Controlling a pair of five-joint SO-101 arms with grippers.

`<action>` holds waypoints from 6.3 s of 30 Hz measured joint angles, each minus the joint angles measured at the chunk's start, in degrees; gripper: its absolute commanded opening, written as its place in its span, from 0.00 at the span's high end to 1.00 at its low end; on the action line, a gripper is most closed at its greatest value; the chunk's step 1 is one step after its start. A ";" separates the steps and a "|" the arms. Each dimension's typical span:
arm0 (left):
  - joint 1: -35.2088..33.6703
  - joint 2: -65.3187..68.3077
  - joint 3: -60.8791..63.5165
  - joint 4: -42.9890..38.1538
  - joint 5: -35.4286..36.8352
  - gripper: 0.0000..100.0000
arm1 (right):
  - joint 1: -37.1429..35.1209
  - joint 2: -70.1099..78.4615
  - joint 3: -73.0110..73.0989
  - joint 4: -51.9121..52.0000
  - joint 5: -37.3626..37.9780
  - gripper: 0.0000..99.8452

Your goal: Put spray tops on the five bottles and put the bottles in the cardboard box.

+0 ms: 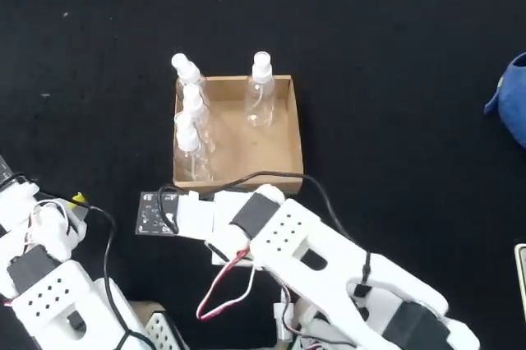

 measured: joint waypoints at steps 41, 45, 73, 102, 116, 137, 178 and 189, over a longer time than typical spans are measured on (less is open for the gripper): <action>-2.64 0.00 0.00 0.00 0.00 0.82 | 5.01 9.14 4.84 -1.49 10.11 0.68; -2.64 0.00 0.00 0.00 0.00 0.82 | 5.19 9.14 4.84 -1.14 11.34 0.68; -2.64 0.00 0.00 0.00 0.00 0.82 | 1.49 18.37 -3.78 0.53 10.20 0.69; -8.88 0.00 -3.08 0.00 0.88 0.82 | 1.14 34.55 -17.49 8.62 9.76 0.73; -8.88 0.00 -3.08 0.00 0.88 0.82 | 3.08 34.64 -18.37 8.53 11.69 0.99; -8.88 0.00 -3.08 0.00 0.88 0.81 | 2.99 -0.09 -18.29 19.78 -0.35 0.99; 95.03 27.52 -32.97 17.93 -5.89 0.81 | 103.21 -22.07 -20.84 9.14 -7.38 0.99; 102.42 40.18 -20.40 -10.46 2.73 0.81 | 108.48 -22.07 -18.02 3.16 -7.30 0.99</action>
